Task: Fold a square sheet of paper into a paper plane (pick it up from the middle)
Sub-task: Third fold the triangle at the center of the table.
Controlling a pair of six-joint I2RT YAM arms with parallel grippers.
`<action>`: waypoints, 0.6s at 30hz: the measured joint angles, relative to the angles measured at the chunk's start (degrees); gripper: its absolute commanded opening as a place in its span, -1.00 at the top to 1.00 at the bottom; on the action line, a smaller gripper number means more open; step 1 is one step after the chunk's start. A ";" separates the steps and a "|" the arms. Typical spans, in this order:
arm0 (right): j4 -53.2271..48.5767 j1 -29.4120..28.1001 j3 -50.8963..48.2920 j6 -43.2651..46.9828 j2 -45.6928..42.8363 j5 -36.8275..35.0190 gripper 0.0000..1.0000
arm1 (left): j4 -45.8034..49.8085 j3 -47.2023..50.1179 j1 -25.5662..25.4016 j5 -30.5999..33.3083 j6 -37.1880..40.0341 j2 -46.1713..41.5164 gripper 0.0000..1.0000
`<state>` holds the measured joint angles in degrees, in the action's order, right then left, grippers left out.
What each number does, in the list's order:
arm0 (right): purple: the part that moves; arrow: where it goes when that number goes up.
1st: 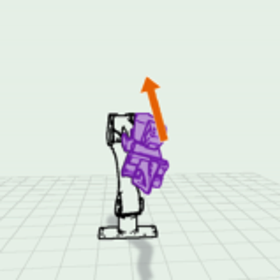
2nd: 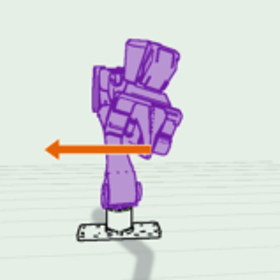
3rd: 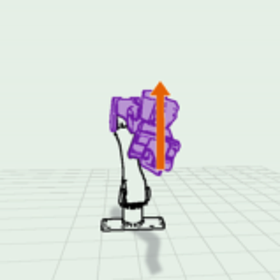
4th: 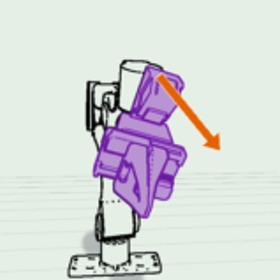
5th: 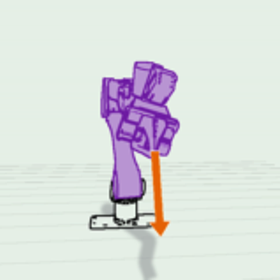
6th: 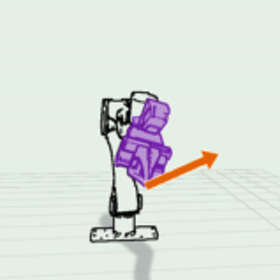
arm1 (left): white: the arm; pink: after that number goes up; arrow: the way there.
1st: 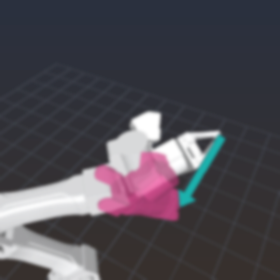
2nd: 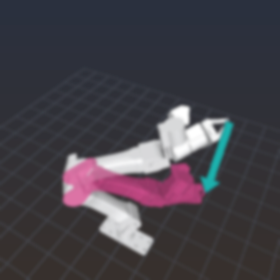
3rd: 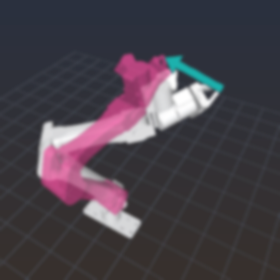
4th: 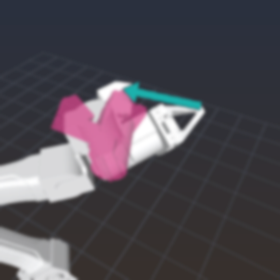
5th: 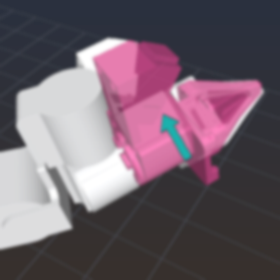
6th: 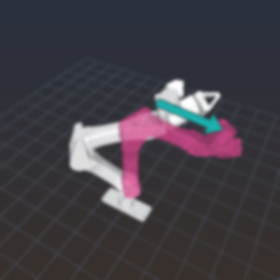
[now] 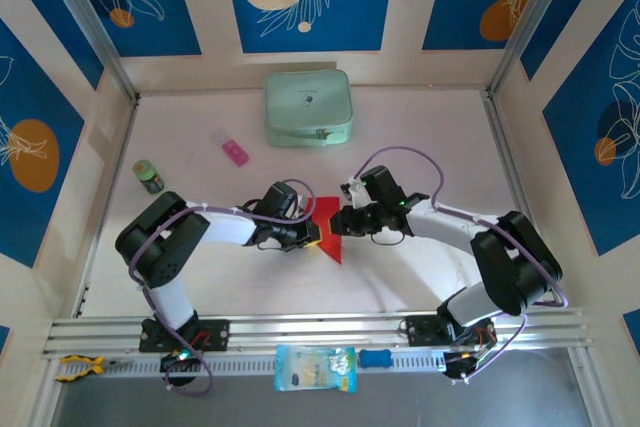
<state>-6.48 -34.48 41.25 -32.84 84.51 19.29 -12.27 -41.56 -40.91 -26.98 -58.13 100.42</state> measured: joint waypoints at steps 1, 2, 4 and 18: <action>0.00 -0.70 0.00 -0.31 0.17 0.52 0.78 | 0.00 0.00 0.00 0.00 0.00 0.00 0.92; -0.11 -1.60 0.00 -0.50 0.57 0.94 0.81 | 0.00 0.00 0.00 0.00 0.00 0.00 0.92; -0.44 -2.75 0.00 -0.72 1.46 1.20 0.83 | 0.00 -0.02 0.00 0.02 0.00 0.00 0.92; -2.49 -4.20 2.16 -0.70 8.41 1.79 0.86 | 0.04 -0.07 0.00 0.00 0.13 0.04 0.92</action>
<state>-8.97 -38.68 43.42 -33.54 92.92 21.08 -12.23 -41.63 -40.91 -26.98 -58.00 100.47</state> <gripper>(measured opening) 0.072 0.050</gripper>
